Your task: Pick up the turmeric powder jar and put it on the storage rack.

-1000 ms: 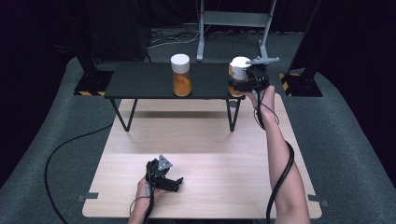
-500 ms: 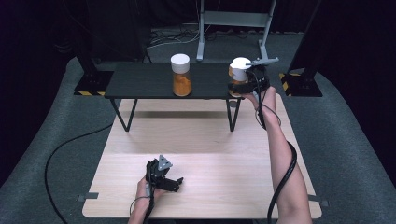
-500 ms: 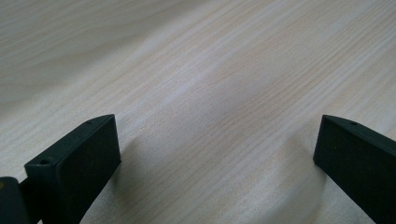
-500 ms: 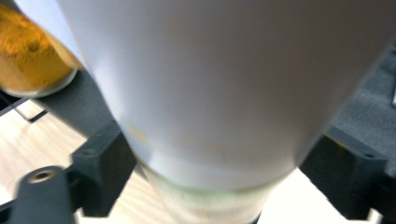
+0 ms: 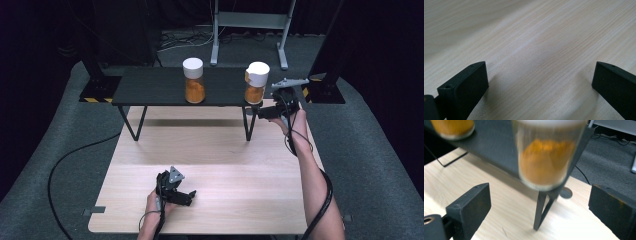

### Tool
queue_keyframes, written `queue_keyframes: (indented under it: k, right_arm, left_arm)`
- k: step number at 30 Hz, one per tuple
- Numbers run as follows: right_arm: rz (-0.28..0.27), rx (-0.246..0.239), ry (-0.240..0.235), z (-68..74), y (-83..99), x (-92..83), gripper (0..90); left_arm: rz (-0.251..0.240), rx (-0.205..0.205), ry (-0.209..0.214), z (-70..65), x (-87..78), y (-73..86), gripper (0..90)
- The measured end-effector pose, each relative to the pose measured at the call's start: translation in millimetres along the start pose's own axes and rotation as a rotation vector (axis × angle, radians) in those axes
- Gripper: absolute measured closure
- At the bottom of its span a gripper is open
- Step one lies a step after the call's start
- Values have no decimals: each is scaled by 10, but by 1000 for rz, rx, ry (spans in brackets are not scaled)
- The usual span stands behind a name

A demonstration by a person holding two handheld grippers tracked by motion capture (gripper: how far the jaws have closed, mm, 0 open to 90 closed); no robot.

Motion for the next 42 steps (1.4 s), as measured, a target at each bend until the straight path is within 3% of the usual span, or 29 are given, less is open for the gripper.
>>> queue_keyframes:
  k: [8, 13, 19, 27, 31, 36, 42]
  right_arm:
    - [9, 25, -21, 106, 615, -110, 25]
    - [14, 29, -3, 273, 1057, -113, 23]
    - [40, 84, -13, 408, 1581, -87, 20]
    - [55, 157, 16, 644, 2217, -80, 19]
    - [75, 163, 36, 760, 2369, -89, 15]
    - [122, 140, 51, 854, 2400, -66, 3]
    - [102, 151, 64, 866, 2483, -77, 4]
  left_arm:
    - [0, 1, 1, 0, 0, 0, 0]
    - [0, 3, 2, 0, 0, 0, 0]
    - [-1, 4, 2, -1, -1, 1, 1]
    - [-2, 5, 2, -2, 0, 3, 1]
    - [-2, 5, 2, -1, 0, 2, 0]
    - [-2, 5, 3, -1, 0, 2, 0]
    - [-2, 5, 5, 3, 2, 1, 0]
Point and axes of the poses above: each handheld gripper's, and its own axes: x roughly forward along the jaws, y roughly out of its underside, z roughly to its left, the point moved 2 cm from there along x, roughly forward along the jaws, and after that the axes turned 5 degrees about -y, right-handed, at the moved point
